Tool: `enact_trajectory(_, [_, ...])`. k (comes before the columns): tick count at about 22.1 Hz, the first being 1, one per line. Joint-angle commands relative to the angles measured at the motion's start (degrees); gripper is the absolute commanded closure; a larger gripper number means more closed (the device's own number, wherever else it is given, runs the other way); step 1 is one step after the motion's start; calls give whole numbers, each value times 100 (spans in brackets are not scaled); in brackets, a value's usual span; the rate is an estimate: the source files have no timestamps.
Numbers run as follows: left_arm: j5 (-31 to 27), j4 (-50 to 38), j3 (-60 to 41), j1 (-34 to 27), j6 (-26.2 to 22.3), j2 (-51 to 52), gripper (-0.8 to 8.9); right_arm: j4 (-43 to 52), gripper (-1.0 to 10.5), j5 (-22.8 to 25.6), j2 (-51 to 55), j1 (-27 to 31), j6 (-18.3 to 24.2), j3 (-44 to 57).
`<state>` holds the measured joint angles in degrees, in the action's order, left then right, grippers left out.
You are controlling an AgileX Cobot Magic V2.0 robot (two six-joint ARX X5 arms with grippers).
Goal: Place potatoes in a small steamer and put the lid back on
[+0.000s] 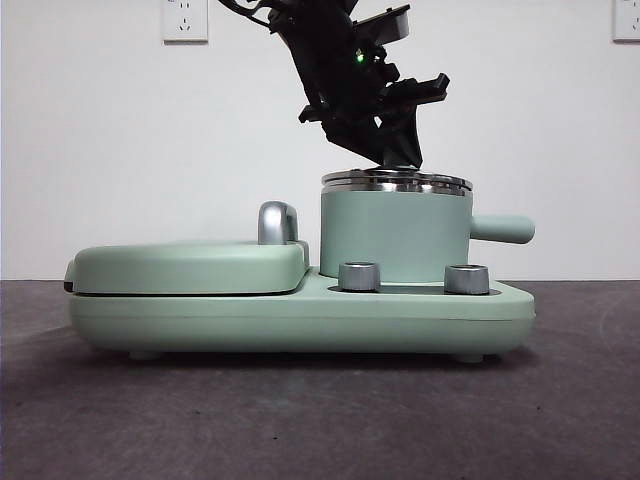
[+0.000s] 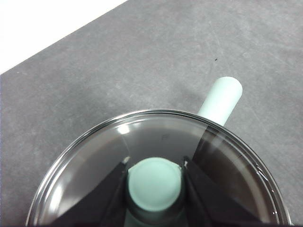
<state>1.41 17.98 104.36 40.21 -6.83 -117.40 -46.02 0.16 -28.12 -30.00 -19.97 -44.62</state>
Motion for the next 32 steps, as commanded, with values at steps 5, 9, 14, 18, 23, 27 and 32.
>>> enact_trajectory(5, [48, 35, 98, 68, 17, -280, 308, 57, 604, -13, -22, -42, -20, -15])
enact_trajectory(9, [-7, 337, 127, 63, -4, 181, 280, 57, 604, -13, -22, -42, -17, -15])
enact_trajectory(14, [-20, 1735, 127, 4, 55, 1423, 282, 57, 604, -20, -22, -42, -17, -15])
enact_trajectory(18, [11, 3414, 122, -79, 192, 2398, 284, 61, 604, -81, -22, -42, -15, -15])
enact_trajectory(23, [450, 4295, -177, -125, 455, 3348, 332, 61, 604, -426, -22, -42, -13, -15])
enact_trajectory(27, [527, 4468, -739, -120, 520, 4068, 387, 61, 604, -688, -22, -42, -13, -15])
enact_trajectory(32, [525, 4513, -1705, -125, 664, 5239, 657, 61, 605, -944, -22, -42, -9, -15])
